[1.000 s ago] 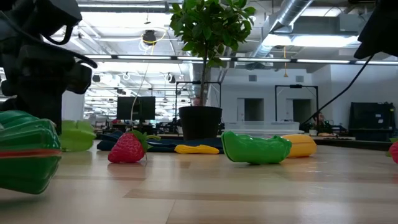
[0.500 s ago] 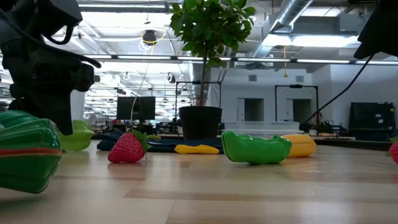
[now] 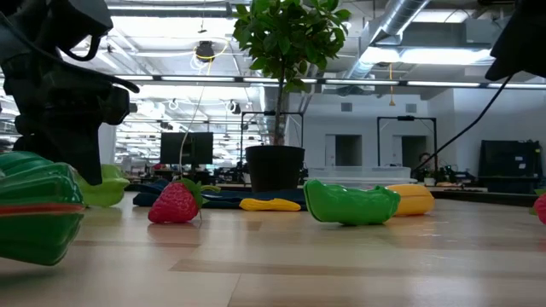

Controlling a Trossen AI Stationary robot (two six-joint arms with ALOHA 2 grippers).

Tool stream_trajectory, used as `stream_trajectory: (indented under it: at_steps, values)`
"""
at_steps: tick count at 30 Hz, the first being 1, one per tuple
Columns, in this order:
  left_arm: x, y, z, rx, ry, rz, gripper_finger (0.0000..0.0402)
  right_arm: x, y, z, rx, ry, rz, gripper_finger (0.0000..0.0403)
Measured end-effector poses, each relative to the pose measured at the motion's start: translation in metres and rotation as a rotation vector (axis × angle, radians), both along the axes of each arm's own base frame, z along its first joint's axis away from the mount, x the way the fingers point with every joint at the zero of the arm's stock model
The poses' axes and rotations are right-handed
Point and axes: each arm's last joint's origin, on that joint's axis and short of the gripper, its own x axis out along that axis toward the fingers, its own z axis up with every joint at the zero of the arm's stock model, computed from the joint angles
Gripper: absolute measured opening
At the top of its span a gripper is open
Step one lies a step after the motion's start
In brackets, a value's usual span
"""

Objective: Pick and placing Produce into tupperware
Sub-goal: Put the green star fruit into the transparent container

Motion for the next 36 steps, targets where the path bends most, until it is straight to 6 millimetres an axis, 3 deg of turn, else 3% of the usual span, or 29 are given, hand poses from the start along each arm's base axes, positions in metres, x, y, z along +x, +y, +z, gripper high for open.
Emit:
stream_trajectory:
  at_steps: [8, 22, 36]
  values:
    - [0.0001, 0.0003, 0.0001, 0.008, -0.003, 0.004, 0.0257, 0.0003, -0.0005, 0.0003, -0.012, -0.013, -0.012, 0.0155]
    - [0.0014, 0.0003, 0.0011, 0.024, -0.022, 0.0, 0.0154, 0.0003, -0.0005, 0.0003, -0.013, -0.013, -0.011, 0.0155]
    - [0.0055, -0.0014, 0.0044, 0.032, -0.061, -0.051, 0.0159, 0.0003, -0.0005, 0.0003, -0.013, -0.013, -0.011, 0.0155]
